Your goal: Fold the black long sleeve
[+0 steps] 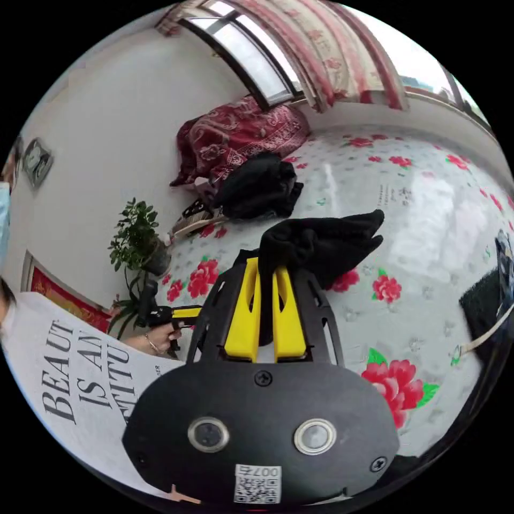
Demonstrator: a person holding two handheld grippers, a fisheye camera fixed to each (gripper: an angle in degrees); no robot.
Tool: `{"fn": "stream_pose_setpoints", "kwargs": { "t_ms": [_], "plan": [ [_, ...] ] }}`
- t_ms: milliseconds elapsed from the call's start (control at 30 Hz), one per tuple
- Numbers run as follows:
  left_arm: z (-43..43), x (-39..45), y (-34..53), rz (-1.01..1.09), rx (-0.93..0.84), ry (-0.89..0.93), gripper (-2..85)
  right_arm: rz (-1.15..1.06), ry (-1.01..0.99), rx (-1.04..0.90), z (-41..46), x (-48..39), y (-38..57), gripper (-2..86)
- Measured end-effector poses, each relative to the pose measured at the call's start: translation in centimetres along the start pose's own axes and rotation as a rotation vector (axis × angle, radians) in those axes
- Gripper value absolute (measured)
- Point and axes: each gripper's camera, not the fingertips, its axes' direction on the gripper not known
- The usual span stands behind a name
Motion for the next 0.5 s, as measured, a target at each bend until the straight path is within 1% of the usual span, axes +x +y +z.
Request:
{"fn": "stream_pose_setpoints", "kwargs": {
  "t_ms": [67,100,167,200,267,300,367,400,433,500],
  "plan": [
    [-2.0,-4.2,2.5,-0.117,0.019,0.019,5.9,-0.285,-0.013,-0.095,3.7,-7.8,-2.0,1.5],
    [-2.4,-5.2,3.2,-0.146,0.025,0.021,5.9,-0.343,-0.028,-0.123,4.9,-9.5,-2.2,1.7],
    [-3.8,-8.9,5.9,-0.253,0.036,0.021,6.0,-0.519,-0.094,-0.245,10.9,-14.9,-1.4,2.5],
    [-4.1,-9.8,6.5,-0.279,0.036,0.020,6.1,-0.538,-0.111,-0.285,12.7,-15.8,-0.9,2.8],
    [-4.9,-12.9,8.8,-0.376,0.055,0.051,6.8,-0.574,-0.155,-0.439,20.7,-17.9,2.2,4.1],
    [-5.0,-13.5,9.3,-0.396,0.061,0.061,7.1,-0.566,-0.165,-0.480,22.8,-17.9,3.1,4.4],
    [-4.8,-15.7,10.7,-0.449,0.056,0.100,8.2,-0.473,-0.195,-0.723,30.8,-16.8,6.8,5.8],
    [-4.7,-16.1,10.9,-0.459,0.054,0.111,8.6,-0.447,-0.198,-0.766,31.9,-16.5,7.5,6.2],
    [-4.6,-16.9,11.1,-0.469,0.052,0.133,9.3,-0.424,-0.218,-0.754,32.2,-16.2,7.7,6.7],
    [-4.4,-17.9,11.2,-0.472,0.054,0.182,10.6,-0.407,-0.302,-0.670,30.1,-15.9,6.6,7.5]
  ]
}}
